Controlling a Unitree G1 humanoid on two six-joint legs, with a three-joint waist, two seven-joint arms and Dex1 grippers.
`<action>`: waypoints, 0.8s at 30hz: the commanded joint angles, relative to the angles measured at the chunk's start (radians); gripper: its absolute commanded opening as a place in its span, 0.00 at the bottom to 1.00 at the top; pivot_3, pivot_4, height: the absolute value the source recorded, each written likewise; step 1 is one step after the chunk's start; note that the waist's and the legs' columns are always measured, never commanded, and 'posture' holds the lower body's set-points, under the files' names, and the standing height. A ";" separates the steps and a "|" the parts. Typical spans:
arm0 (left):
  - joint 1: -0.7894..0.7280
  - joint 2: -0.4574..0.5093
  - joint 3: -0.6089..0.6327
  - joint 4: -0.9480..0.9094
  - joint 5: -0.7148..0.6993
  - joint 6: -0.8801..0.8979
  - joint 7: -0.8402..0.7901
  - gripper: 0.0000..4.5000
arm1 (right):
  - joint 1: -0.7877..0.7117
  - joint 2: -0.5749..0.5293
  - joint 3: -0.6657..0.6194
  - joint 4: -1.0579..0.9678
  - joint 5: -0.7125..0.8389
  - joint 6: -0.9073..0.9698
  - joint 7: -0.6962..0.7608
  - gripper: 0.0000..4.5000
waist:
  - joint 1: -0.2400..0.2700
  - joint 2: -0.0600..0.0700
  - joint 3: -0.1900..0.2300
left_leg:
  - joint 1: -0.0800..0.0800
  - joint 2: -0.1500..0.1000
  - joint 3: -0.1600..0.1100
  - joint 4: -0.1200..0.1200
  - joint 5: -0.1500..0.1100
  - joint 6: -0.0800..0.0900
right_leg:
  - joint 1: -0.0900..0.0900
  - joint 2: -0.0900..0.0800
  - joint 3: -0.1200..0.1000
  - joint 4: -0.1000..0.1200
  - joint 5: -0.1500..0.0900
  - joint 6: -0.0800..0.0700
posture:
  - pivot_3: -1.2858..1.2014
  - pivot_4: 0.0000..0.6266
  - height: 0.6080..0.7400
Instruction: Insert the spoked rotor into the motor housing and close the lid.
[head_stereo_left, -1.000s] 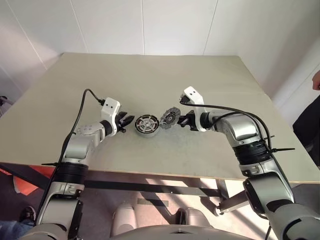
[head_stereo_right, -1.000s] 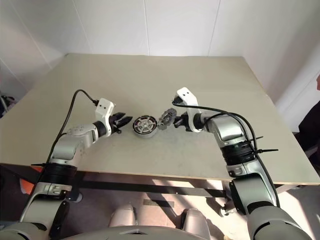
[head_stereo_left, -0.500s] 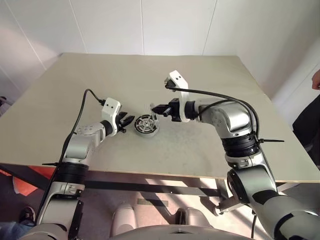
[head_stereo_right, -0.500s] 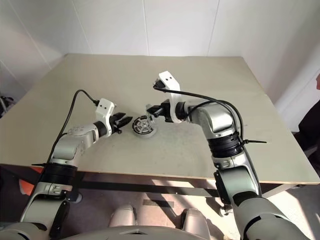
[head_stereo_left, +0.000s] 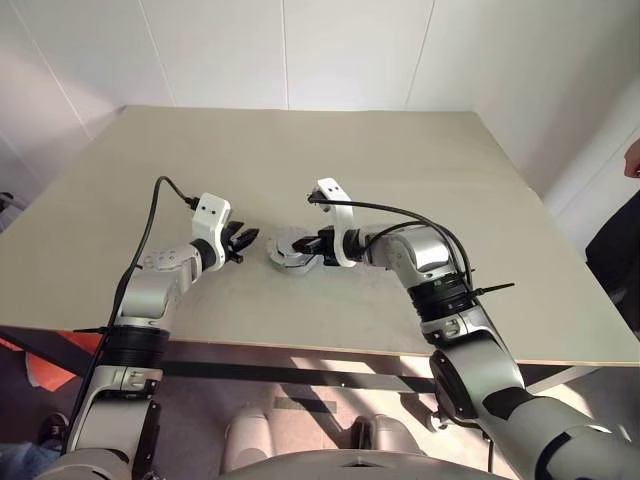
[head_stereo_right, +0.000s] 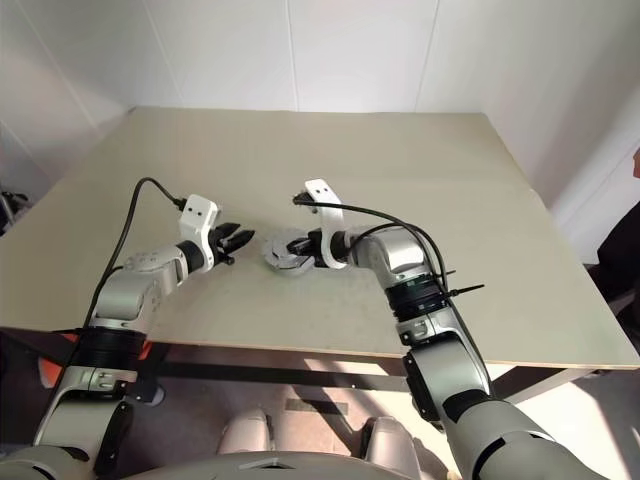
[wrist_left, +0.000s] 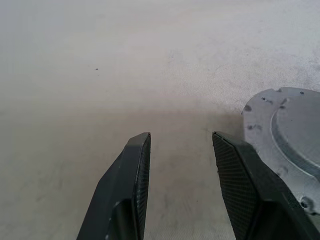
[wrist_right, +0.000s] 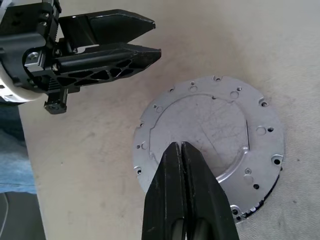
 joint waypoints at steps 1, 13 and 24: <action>-0.018 0.007 0.013 -0.037 -0.005 -0.003 0.003 0.46 | 0.008 0.007 0.011 0.035 -0.010 -0.018 -0.003 0.00 | 0.000 0.000 0.000 | 0.000 0.000 0.000 0.000 0.000 0.000 | 0.000 0.000 0.000 0.000 0.000 0.000 | 0.52 0.00 1.00; -0.032 0.005 0.009 -0.014 -0.003 -0.010 -0.007 0.46 | 0.019 -0.069 0.000 -0.099 0.015 -0.275 0.172 0.00 | 0.001 0.000 0.000 | 0.002 0.000 0.000 0.000 0.000 0.000 | 0.002 0.000 0.000 0.000 0.000 0.000 | 0.52 0.00 1.00; -0.036 0.008 0.004 -0.013 0.001 -0.008 -0.018 0.46 | 0.028 -0.089 0.048 -0.045 -0.046 -0.373 0.207 0.75 | 0.000 0.000 0.000 | 0.002 0.000 0.000 -0.001 -0.001 0.001 | 0.002 0.000 0.000 -0.001 0.000 0.000 | 0.52 0.00 1.00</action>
